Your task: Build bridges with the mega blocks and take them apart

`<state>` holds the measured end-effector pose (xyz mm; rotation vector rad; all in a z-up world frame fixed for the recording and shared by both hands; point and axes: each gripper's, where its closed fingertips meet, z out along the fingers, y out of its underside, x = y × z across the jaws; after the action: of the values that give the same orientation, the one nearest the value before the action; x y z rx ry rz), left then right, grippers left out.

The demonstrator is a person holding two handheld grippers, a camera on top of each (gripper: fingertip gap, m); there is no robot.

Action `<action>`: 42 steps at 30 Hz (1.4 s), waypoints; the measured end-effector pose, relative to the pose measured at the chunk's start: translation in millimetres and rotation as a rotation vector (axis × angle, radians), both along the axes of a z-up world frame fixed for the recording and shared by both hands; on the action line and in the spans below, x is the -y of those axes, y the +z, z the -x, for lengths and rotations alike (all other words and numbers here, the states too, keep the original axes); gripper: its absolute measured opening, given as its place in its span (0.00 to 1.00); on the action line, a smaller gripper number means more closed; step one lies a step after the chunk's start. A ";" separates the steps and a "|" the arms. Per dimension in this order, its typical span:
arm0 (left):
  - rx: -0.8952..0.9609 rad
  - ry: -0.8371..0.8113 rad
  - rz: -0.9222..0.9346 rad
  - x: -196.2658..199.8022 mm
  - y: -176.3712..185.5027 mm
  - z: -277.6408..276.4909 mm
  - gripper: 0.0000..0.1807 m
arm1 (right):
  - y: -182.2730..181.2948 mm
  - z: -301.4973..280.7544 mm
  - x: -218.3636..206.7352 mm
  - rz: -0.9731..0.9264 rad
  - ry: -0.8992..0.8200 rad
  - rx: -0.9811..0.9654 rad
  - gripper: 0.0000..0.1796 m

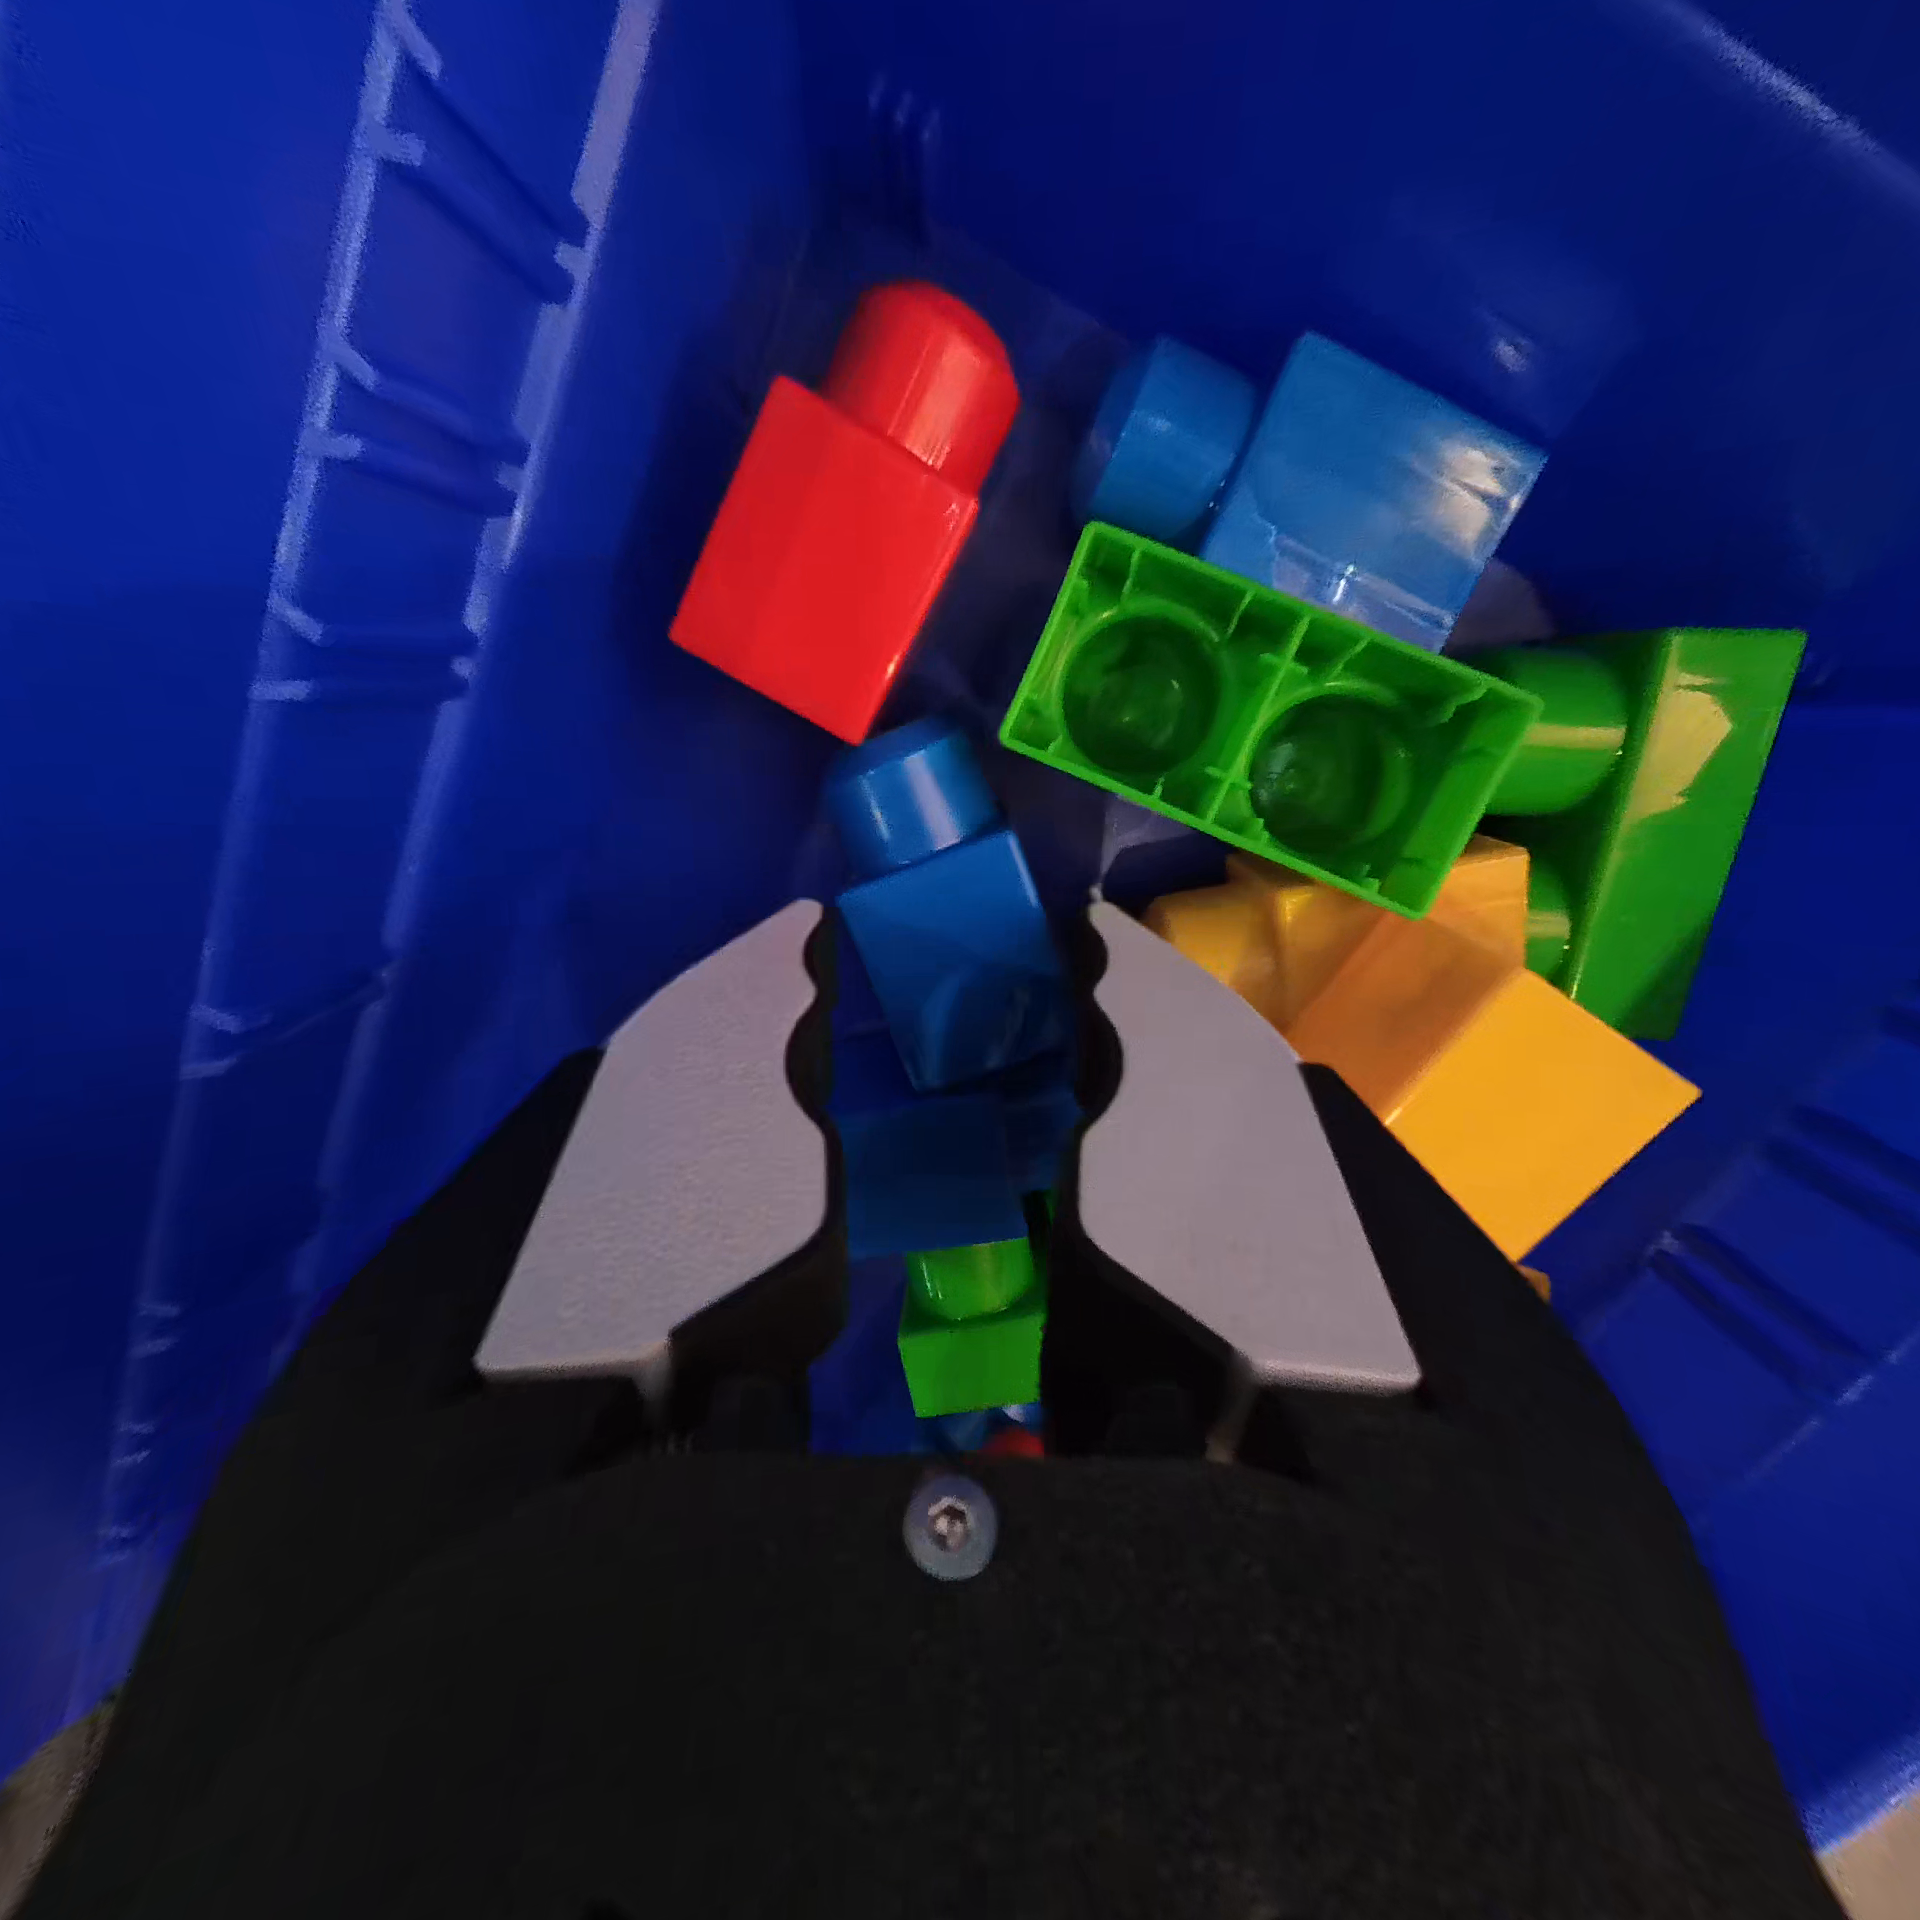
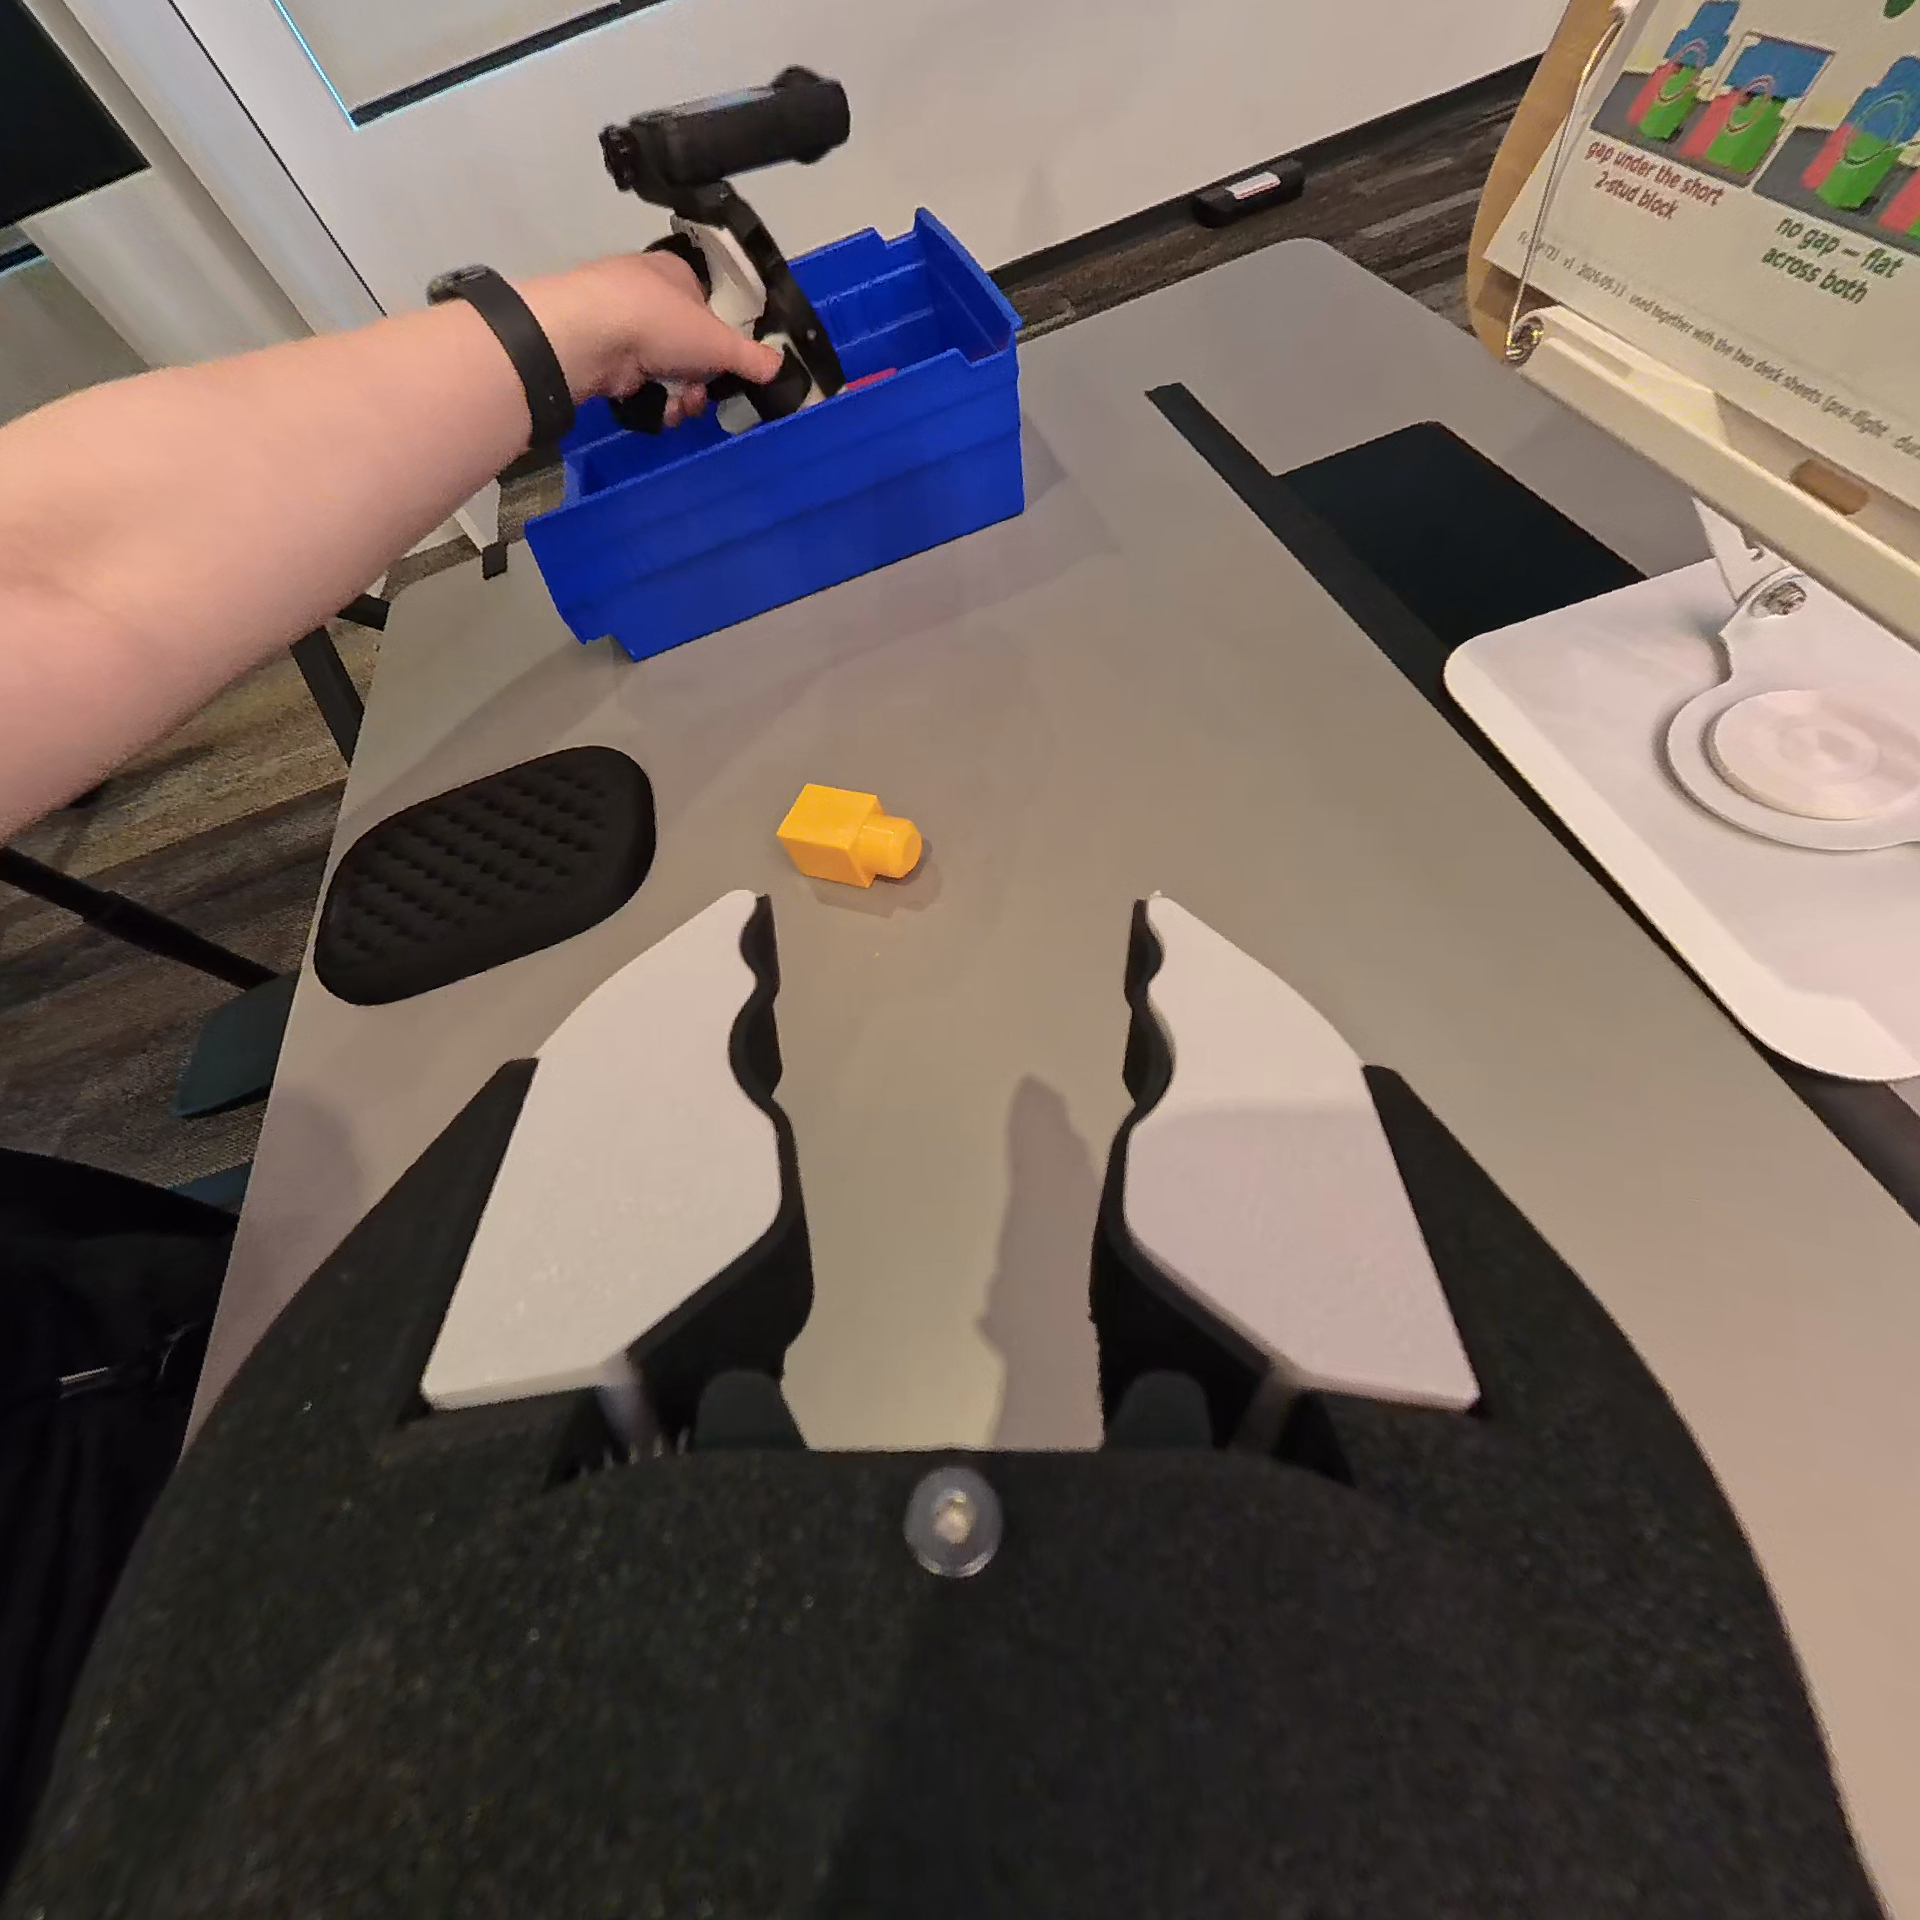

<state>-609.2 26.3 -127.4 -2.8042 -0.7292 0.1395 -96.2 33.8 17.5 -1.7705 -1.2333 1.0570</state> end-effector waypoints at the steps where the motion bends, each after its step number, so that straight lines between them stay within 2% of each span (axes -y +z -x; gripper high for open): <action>1: 0.001 0.004 -0.008 -0.3 -0.4 0.6 0.23 | 0.5 -1.5 -0.8 -0.003 -0.004 0.000 0.36; 8: 0.049 -0.017 -0.141 -5.8 16.2 1.4 0.22 | 6.5 -8.2 -3.5 0.003 -0.015 -0.035 0.35; 14: 0.120 -0.136 -0.308 -10.2 70.7 -18.6 0.21 | 6.9 -9.3 -4.0 -0.005 -0.023 -0.029 0.35; 17: 0.068 -0.232 -0.374 -10.0 105.6 -34.7 0.21 | 6.0 -8.7 -3.9 -0.011 -0.021 -0.019 0.35; 19: 0.085 -0.359 -0.432 -13.6 126.5 -70.0 0.21 | 5.4 -7.9 -4.1 -0.009 -0.021 -0.016 0.35; 22: 0.258 -0.655 -0.493 -9.1 140.7 -170.3 0.21 | 4.2 -6.8 -4.0 -0.008 -0.018 -0.012 0.35; 23: 0.272 -0.752 -0.490 -4.9 137.4 -199.9 0.21 | 3.8 -6.4 -3.4 -0.008 -0.016 -0.010 0.35; 25: 0.189 -0.919 -0.466 -0.1 119.0 -239.9 0.21 | 3.5 -6.0 -2.1 -0.009 -0.011 -0.005 0.35; 27: 0.098 -1.018 -0.404 2.0 91.8 -260.9 0.21 | 3.8 -5.8 -0.8 -0.015 -0.011 -0.002 0.35; 29: 0.113 -1.096 -0.369 5.8 68.3 -282.1 0.21 | 3.3 -6.4 -1.1 -0.019 -0.016 0.004 0.35; 34: 0.118 -1.171 -0.265 11.9 22.7 -296.3 0.21 | 2.7 -7.3 -2.3 -0.013 -0.013 0.004 0.35; 42: 0.143 -1.220 -0.207 14.2 -1.9 -308.3 0.21 | -1.1 -11.2 -5.1 -0.008 -0.022 0.019 0.35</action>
<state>-300.9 12.1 -129.3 -2.5524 0.9294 -0.3304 -84.9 38.9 16.4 -1.7881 -1.2252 1.0228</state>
